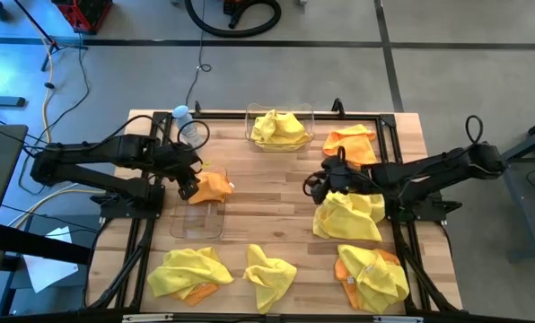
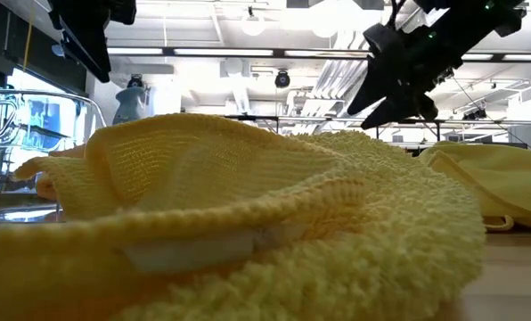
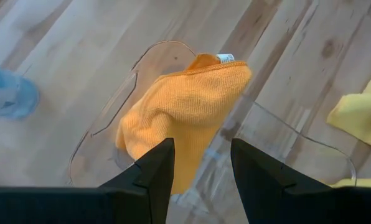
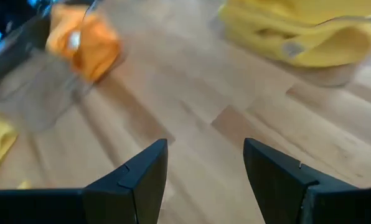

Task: Sort microfiber towel by color & place in baskets
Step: Put the yellow microfiber towel into the top transparent bin

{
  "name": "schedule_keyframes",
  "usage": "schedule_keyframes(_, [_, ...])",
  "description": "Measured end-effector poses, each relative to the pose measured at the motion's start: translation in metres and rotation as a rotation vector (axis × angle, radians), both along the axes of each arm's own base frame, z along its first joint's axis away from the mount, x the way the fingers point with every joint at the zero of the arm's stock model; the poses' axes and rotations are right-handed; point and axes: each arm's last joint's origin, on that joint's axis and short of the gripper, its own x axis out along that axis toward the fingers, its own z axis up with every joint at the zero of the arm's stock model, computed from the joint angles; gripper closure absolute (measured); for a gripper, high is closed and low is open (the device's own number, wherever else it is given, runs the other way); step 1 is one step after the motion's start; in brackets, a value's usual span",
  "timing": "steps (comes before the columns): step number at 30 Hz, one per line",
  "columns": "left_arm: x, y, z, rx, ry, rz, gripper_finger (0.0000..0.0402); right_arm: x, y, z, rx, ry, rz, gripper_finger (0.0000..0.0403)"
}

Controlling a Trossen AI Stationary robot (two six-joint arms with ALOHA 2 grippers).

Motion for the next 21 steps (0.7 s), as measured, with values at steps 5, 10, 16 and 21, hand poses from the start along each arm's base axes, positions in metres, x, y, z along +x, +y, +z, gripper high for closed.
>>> schedule_keyframes(5, [0.0,0.0,0.0,-0.008,-0.002,0.015,0.0255,0.003,-0.006,0.021,0.017,0.086,0.118,0.0197])
schedule_keyframes(10, [0.0,0.0,0.0,-0.011,-0.004,0.024,0.0255,-0.004,-0.008,0.064,-0.019,0.246,0.161,0.0197])
schedule_keyframes(16, [0.0,0.0,0.0,-0.001,-0.002,0.019,0.0255,-0.019,0.001,0.109,0.067,0.377,0.09,0.0197])
schedule_keyframes(21, [0.0,0.0,0.0,-0.001,0.0,0.018,0.0255,-0.024,0.022,0.107,0.21,0.506,0.028,0.0197])
